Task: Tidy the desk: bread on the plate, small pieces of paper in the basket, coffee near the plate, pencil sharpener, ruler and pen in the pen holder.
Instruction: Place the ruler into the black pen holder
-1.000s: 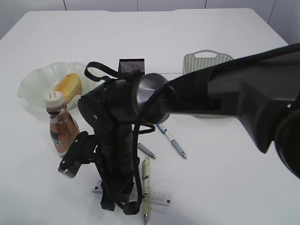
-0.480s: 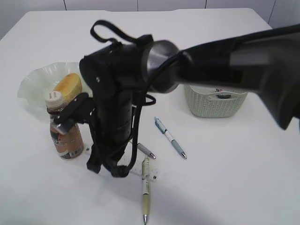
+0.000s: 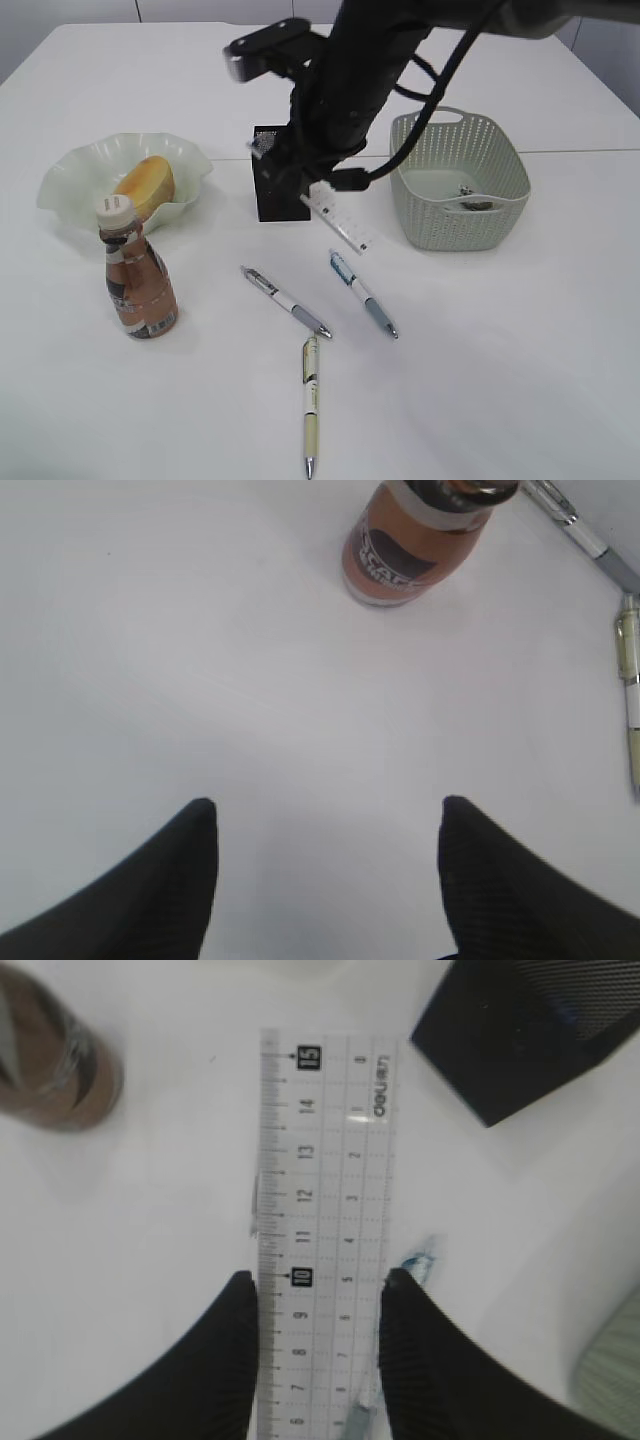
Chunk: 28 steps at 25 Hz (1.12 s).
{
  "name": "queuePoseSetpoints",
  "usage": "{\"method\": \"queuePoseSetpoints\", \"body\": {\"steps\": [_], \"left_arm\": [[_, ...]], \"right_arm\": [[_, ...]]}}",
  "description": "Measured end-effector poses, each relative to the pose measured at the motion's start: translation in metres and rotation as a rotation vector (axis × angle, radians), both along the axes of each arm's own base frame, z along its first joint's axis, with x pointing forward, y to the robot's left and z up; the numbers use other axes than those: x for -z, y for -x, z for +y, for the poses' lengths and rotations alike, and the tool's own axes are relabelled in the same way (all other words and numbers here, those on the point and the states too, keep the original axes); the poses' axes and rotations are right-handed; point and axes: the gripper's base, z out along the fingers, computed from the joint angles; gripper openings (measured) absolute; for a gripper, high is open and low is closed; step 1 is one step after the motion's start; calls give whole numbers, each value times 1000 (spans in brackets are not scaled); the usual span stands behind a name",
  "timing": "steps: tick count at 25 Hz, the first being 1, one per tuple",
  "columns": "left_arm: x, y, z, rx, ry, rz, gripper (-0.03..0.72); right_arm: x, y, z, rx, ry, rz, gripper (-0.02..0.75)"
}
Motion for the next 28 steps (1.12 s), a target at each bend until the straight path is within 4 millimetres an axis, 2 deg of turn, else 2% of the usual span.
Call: {"method": "queuePoseSetpoints", "body": {"steps": [6,10,14,16,24,28], "left_arm": [[0,0,0,2,0,-2,505],[0,1,0,4,-1,8,505],[0,1,-1,4,-1,11,505],[0,1,-1,5,-1,13,505],[0,1,-1,5,-1,13,505],[1,1,0,7,-3,13,505]], "right_arm": [[-18,-36,-46,180,-180,-100,265],[-29,-56,-65,254,-302,-226,265],[-37,-71,-73,295,-454,-322,265],[-29,-79,-74,305,-535,-328,265],[24,-111,-65,346,-784,-346,265],[32,-117,-64,308,-795,-430,265]]}}
